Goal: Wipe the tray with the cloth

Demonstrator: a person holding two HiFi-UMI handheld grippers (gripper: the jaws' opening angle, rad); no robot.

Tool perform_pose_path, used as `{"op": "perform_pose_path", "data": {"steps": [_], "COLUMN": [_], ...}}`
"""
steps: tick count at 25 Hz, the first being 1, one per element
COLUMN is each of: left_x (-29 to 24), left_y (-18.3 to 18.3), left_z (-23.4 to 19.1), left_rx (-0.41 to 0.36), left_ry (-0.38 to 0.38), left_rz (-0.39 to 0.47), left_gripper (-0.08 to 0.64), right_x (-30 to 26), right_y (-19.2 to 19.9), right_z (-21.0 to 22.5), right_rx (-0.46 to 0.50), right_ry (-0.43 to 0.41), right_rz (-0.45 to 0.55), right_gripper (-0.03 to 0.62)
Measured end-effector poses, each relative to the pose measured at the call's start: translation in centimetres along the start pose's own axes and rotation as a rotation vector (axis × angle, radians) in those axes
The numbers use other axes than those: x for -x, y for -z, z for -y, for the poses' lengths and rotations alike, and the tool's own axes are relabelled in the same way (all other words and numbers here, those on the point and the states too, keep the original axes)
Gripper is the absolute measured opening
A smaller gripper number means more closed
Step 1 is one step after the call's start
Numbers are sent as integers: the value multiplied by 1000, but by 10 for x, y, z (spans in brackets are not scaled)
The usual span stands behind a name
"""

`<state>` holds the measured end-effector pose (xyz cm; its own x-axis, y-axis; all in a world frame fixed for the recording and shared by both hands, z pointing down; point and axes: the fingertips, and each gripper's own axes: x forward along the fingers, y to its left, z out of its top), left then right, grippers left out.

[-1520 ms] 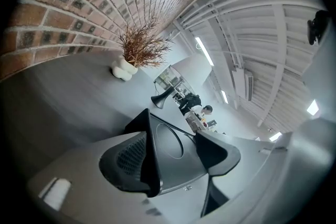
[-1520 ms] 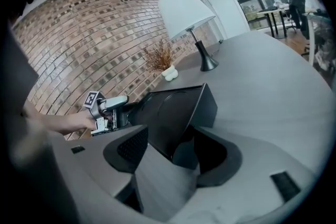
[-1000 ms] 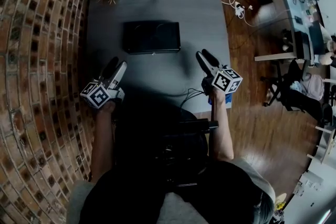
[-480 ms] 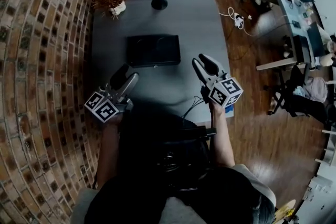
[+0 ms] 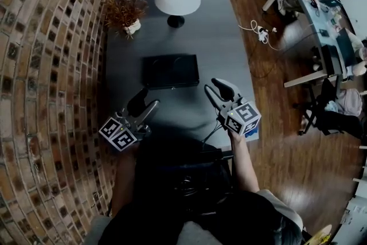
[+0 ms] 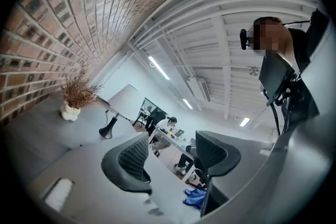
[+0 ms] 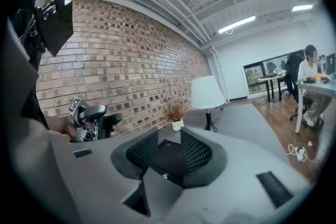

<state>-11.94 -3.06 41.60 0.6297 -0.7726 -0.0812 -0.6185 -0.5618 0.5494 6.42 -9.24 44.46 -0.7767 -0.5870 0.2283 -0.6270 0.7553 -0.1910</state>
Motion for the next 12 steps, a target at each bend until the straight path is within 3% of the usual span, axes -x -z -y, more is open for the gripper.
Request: {"op": "perform_pose_path", "data": {"steps": [12], "left_x": [-11], "left_y": [-10], "left_z": [8], "left_rx": [-66], "left_ry": [12], "left_rz": [-18], "left_gripper": [282], "right_x": [-14], "right_y": [-8], "right_z": [-5], "right_rx": [39], "right_ry": [-46], "right_rz": [15], "right_gripper": [152]}}
